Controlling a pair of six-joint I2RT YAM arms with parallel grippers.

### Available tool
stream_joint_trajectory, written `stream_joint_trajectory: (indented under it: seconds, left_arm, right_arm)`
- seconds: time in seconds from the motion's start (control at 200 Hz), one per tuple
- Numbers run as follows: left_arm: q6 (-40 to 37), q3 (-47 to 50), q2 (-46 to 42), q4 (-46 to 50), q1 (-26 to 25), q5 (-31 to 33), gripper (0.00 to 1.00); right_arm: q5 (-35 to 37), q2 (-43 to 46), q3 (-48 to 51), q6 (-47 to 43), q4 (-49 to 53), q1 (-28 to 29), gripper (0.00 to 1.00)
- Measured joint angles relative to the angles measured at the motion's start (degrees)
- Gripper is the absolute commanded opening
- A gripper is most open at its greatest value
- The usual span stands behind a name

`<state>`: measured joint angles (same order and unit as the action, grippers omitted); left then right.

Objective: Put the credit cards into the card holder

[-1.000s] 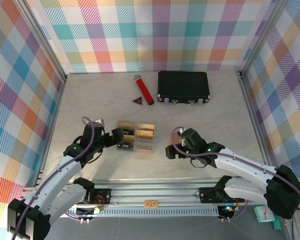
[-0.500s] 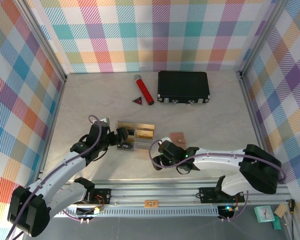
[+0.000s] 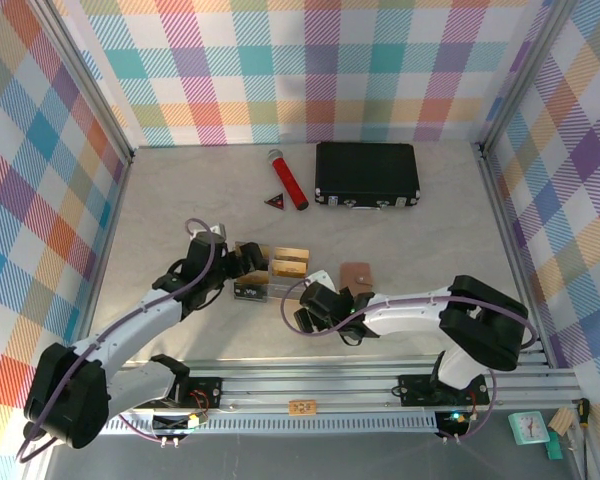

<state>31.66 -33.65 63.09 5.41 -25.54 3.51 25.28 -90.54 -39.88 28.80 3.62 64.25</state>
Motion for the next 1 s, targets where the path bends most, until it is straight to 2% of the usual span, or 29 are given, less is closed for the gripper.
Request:
stream_joint_trajectory:
  seconds: [0.58,1.0]
  left_arm:
    - [-1.2,-3.3,9.2,-6.1,0.0,-0.5,1.0]
    - [-1.2,-8.3,17.3,-9.3,0.0,-1.2,1.0]
  right_arm:
    - [6.8,-4.7,-5.5,0.6,-0.9,-0.9,0.99]
    - [7.7,-7.1,-9.4,-1.0,-0.9,-8.9,0.99]
